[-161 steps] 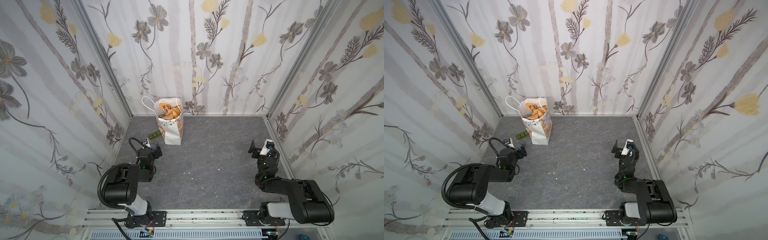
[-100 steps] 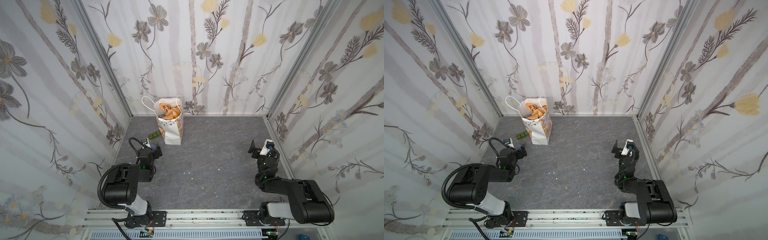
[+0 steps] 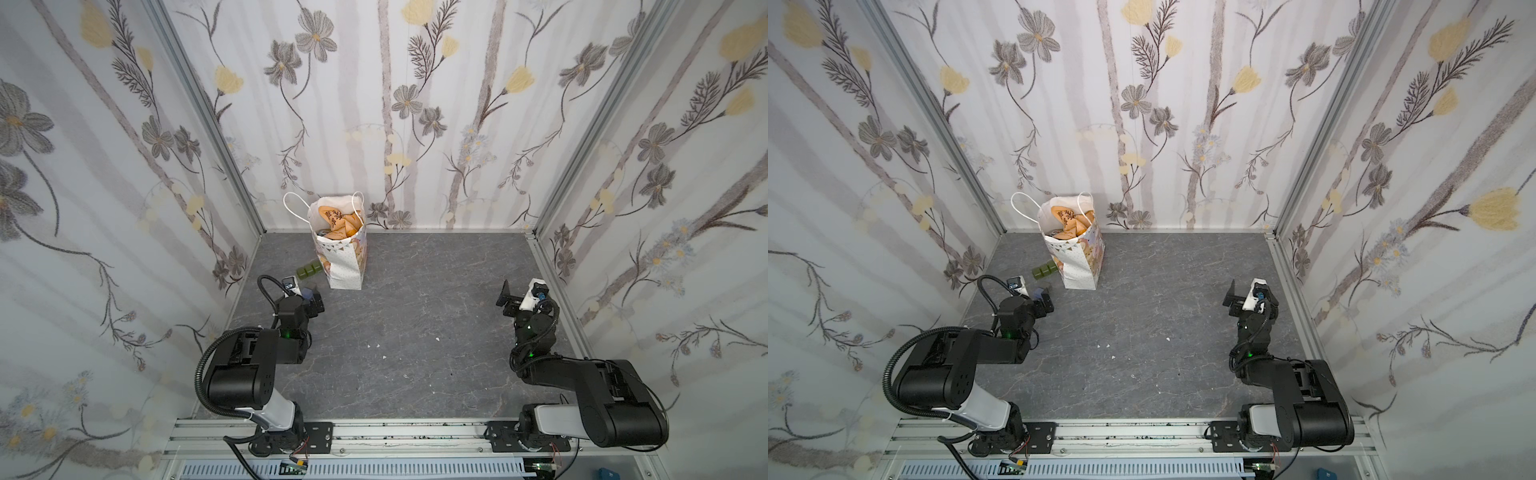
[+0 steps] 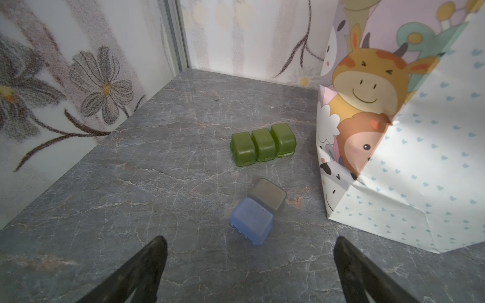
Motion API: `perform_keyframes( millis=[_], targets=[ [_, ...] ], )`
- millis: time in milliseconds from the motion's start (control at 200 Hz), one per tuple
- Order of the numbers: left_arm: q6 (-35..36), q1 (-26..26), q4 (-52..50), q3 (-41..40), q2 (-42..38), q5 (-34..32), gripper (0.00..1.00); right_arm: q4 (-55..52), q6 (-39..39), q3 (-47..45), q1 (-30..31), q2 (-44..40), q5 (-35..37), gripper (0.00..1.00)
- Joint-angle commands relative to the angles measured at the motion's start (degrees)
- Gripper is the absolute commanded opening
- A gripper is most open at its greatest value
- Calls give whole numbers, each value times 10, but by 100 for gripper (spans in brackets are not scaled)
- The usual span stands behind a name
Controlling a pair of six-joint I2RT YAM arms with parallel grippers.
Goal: Take the snacks out of the paper bag
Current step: Pick up the paper bag from the top-center of the table.
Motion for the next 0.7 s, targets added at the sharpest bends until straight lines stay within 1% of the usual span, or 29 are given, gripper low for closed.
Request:
perform_keyframes(
  millis=[0,40,120,155,210,270,350,435,570,610,695],
  targets=[
    [3,0,-2,4,1,-2,100,12,-6,-5,5,-26,2,100],
    [3,0,-3,3,1,-1,100,-8,-8,-6,10,-53,16,100],
    [3,0,-4,5,0,-2,100,-90,-11,1,16,-134,28,100],
    [3,0,-3,3,1,-3,100,-145,12,13,16,-176,32,100],
    [3,0,-4,3,0,-2,100,-252,73,47,16,-238,38,100],
    [3,0,-3,4,1,-2,100,-368,135,96,15,-287,9,100],
    [3,0,-4,5,1,-3,100,-492,206,164,16,-326,-60,100],
    [3,0,-4,5,1,-3,100,-604,262,249,21,-331,-138,99],
    [2,-2,2,2,-2,-10,100,-724,303,374,59,-293,-223,97],
    [1,-3,0,-1,-13,-19,100,-759,304,408,78,-274,-240,96],
    [-2,-4,-41,-5,-65,-35,100,-841,294,491,128,-222,-240,95]
  ],
)
